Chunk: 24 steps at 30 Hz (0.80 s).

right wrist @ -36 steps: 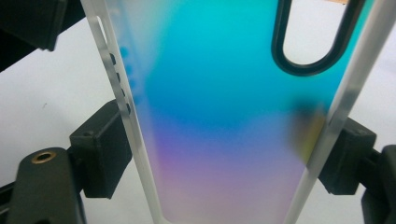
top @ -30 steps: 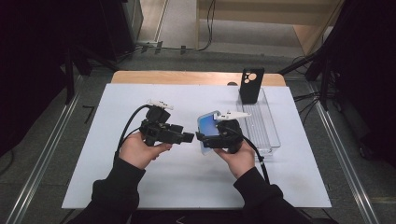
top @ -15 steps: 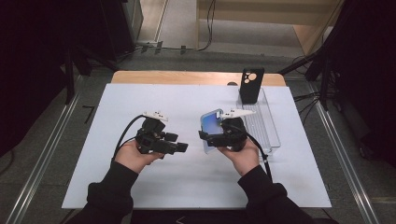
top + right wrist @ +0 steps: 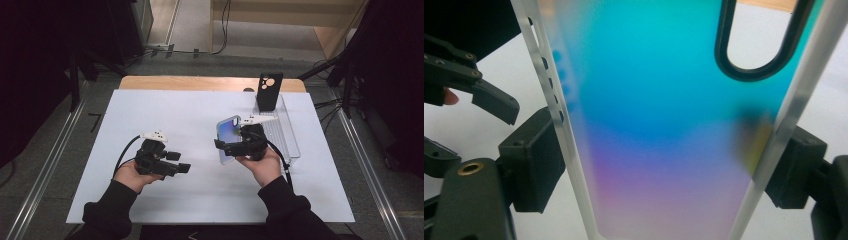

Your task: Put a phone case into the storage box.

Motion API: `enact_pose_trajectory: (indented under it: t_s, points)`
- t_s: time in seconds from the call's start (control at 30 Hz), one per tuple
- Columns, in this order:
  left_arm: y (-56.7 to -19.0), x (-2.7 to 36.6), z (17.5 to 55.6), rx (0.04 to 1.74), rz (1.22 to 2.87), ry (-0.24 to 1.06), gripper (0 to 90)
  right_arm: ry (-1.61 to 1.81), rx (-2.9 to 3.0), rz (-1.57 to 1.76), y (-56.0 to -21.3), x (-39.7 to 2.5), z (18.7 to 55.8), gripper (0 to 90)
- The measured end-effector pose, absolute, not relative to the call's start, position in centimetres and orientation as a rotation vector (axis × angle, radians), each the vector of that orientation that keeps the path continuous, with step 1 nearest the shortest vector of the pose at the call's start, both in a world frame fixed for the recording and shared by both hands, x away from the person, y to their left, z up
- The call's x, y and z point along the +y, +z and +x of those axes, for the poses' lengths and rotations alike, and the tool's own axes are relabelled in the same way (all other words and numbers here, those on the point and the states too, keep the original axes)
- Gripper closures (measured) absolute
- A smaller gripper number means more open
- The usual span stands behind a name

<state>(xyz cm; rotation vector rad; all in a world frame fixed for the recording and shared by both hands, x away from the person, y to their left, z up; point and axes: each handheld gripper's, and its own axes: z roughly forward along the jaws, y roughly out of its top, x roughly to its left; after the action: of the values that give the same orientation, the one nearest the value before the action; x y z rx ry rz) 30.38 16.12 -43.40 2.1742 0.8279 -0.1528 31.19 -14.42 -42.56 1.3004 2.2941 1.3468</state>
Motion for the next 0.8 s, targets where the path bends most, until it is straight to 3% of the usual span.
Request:
enact_pose_trajectory:
  t_s: [0.8]
  points:
    - [-44.7, 18.7, 28.4, 0.878, 2.193, -0.107, 33.2, 1.366, 2.231, 1.33, -38.9, -18.5, 31.7, 16.0]
